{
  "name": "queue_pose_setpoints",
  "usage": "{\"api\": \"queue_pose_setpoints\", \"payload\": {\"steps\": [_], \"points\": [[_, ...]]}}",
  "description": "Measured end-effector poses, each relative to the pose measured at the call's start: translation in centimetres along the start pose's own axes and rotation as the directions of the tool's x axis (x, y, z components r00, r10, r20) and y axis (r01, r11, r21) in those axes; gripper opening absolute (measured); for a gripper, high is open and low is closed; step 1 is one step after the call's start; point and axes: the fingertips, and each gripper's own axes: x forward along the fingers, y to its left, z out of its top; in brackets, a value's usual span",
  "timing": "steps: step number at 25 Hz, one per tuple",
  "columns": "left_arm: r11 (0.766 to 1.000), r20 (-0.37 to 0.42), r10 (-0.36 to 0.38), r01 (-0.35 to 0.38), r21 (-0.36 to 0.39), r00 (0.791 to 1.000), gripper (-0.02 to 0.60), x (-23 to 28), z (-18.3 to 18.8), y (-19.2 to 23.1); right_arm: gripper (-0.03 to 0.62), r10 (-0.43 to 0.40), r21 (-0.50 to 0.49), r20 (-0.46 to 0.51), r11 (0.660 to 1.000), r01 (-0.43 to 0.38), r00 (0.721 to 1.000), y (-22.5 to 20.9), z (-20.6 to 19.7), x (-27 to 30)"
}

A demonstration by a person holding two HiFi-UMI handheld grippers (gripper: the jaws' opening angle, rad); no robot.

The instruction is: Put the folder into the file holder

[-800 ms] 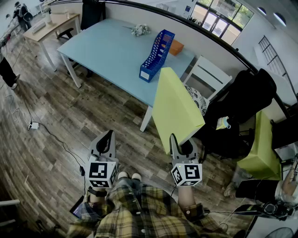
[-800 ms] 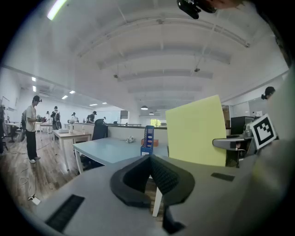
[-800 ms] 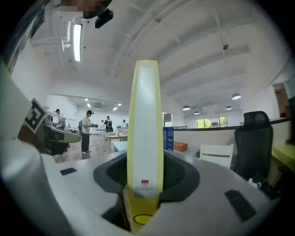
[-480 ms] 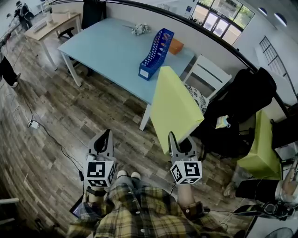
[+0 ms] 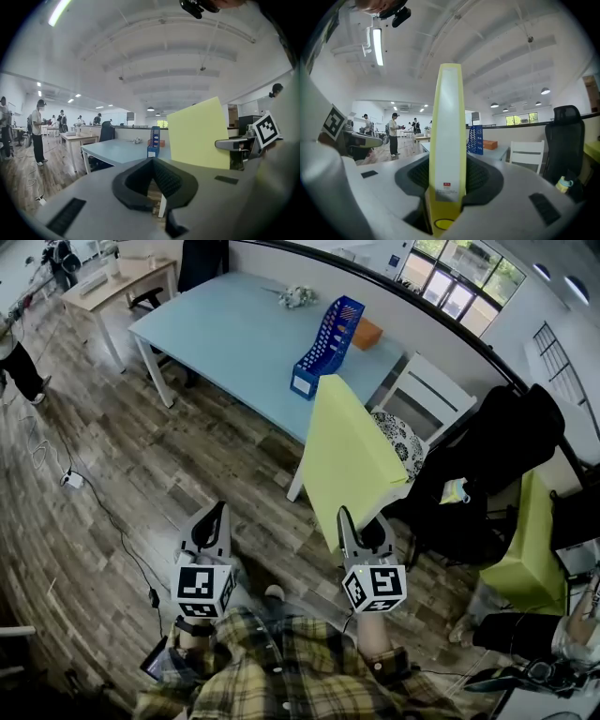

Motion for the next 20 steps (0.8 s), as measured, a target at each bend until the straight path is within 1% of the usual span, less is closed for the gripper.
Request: {"api": "queue_pose_setpoints", "payload": {"steps": [4,7,15,20], "points": [[1.0,0.003,-0.009,0.009,-0.005,1.0,-0.008,1.3,0.0,1.8,0.17,0.0,-0.001,-0.001,1.0,0.0,1.0,0.9,0.2,2.2],[1.0,0.008,-0.023,0.023,-0.006,1.0,-0.008,2.8,0.4,3.9,0.17,-0.007,-0.002,-0.002,1.0,0.007,1.0,1.9,0.5,4.5],[0.998,0.009,-0.064,0.063,0.02,0.998,-0.008,8.2,2.7,12.3,0.17,-0.017,-0.003,0.013,1.0,0.017,1.0,6.3,2.1,13.7],[0.995,0.016,-0.09,0.089,0.035,0.996,-0.008,11.1,4.2,17.0,0.17,-0.033,0.005,0.017,0.999,0.033,0.999,8.6,2.7,18.4]]}}
